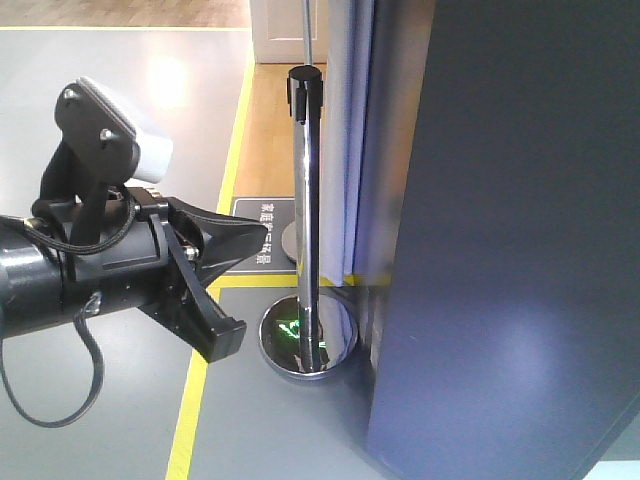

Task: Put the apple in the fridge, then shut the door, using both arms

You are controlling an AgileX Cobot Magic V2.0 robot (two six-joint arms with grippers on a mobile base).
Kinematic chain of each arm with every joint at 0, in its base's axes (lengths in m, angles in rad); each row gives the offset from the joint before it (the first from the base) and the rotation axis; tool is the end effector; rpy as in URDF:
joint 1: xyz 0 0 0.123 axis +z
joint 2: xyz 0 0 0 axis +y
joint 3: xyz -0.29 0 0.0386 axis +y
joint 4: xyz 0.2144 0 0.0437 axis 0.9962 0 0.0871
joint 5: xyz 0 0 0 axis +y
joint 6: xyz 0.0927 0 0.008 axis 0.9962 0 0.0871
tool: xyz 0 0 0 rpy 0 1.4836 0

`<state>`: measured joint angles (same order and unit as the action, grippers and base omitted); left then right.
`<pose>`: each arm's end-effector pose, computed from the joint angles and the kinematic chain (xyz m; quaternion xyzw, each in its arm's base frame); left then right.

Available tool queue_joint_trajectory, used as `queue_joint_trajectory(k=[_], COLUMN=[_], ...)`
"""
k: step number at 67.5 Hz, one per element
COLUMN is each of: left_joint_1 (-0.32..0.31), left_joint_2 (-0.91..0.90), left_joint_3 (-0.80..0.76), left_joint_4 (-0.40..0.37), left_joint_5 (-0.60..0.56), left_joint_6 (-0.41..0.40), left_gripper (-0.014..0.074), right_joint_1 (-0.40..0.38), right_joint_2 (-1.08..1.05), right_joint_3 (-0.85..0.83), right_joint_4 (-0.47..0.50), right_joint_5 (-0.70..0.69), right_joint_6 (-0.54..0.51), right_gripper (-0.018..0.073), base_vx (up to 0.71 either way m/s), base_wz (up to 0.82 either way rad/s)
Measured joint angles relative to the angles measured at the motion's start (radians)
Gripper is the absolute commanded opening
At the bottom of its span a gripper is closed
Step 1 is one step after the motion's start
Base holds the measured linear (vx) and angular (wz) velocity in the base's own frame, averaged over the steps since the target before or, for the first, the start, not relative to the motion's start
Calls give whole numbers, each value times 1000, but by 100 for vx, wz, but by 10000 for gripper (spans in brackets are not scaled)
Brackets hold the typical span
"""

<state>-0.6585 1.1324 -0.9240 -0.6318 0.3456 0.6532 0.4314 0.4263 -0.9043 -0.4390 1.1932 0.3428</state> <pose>0.1582 -0.1460 0.3645 0.3401 0.7596 -0.2442 0.4978 0.0090 -0.0363 0.3677 -0.0181 0.8696 -0.0334 0.4923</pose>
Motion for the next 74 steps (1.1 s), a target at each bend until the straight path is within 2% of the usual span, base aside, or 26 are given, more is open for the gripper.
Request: queue_joint_trajectory(k=[6,25,38,54,60,65,74], left_joint_1=[0,0,0,0,0,0,0], left_joint_2=[0,0,0,0,0,0,0], left_joint_3=[0,0,0,0,0,0,0], left_joint_4=[0,0,0,0,0,0,0], left_joint_5=[1,2,2,2,2,2,2], left_joint_6=[0,1,1,1,1,1,1], left_gripper=[-6,-6,-6,-6,-6,-6,-6], right_joint_1=[0,0,0,-1,-39,-105,-253], right_joint_2=[43,214,356,527,586,638,715], right_joint_3=[0,0,-51,-228,-292,-335,-393], right_joint_4=[-42,-214,-359,-480,-491,-470,-321], right_joint_5=[-50,-183,-270,-315,-337,-372,-470], right_joint_6=[17,166,331,367,361,324,192], right_gripper=[-17,-3,-3,-3,-3,-3,-2], base_vx=[0,0,0,0,0,0,0], base_wz=[0,0,0,0,0,0,0])
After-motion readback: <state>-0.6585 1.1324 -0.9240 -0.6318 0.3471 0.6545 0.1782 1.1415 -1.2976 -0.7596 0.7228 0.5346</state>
